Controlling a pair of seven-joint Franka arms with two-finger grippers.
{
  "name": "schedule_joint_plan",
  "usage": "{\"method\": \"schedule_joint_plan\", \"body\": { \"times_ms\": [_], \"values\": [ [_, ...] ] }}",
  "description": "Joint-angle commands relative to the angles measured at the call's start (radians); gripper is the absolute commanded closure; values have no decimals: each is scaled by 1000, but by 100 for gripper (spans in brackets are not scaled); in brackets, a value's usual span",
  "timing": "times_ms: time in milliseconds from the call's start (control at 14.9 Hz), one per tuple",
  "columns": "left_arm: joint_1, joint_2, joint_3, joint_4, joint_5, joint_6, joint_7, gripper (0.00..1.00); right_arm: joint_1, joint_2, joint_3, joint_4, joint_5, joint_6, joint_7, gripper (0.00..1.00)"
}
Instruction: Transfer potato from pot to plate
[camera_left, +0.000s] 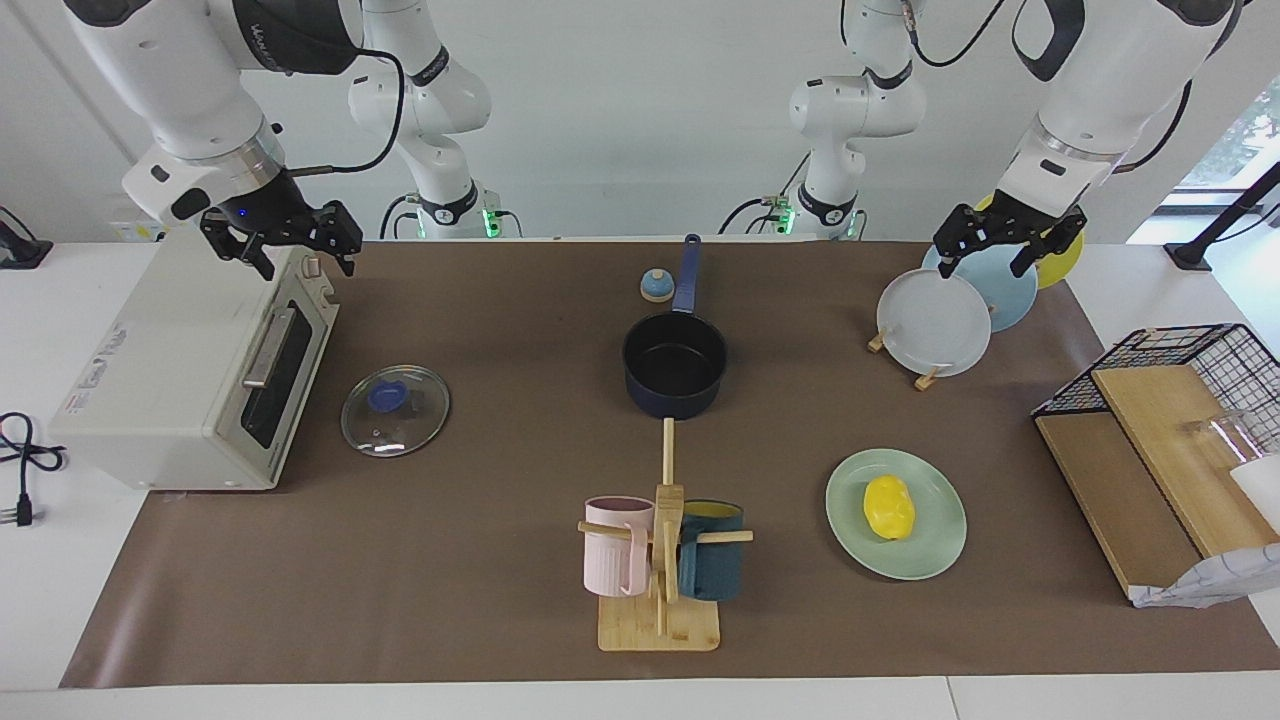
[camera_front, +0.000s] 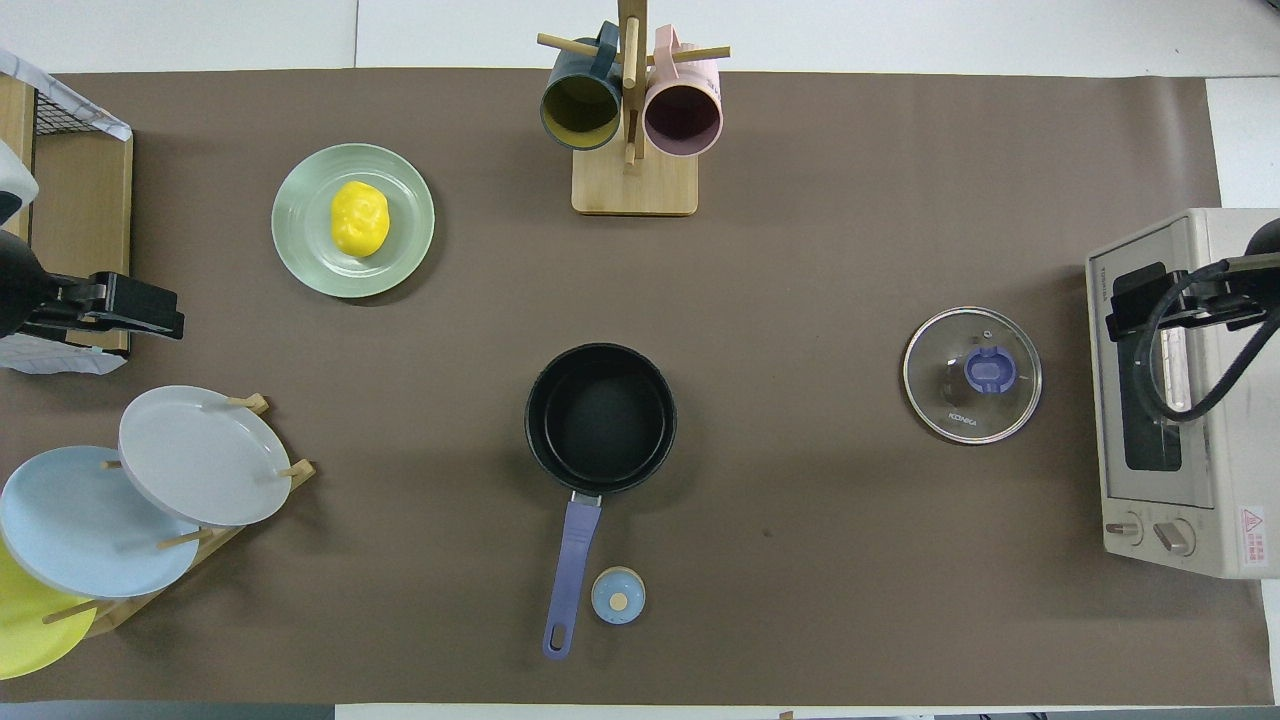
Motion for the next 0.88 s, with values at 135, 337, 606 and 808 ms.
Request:
{"method": "schedule_joint_plan", "body": {
  "times_ms": [135, 337, 606, 808],
  "values": [
    [-26, 12, 5, 63, 19, -62, -5, 0, -5, -8, 5, 6, 16, 0, 17, 0],
    [-17, 6, 2, 44, 17, -25, -2, 0, -2, -12, 5, 3, 14, 10, 19, 0],
    [-3, 6, -3, 45, 7, -26, -1, 0, -2, -12, 7, 0, 14, 16, 19, 0],
    [-3, 4, -3, 44, 5, -25, 1, 0, -2, -14, 7, -3, 14, 17, 19, 0]
  ]
}}
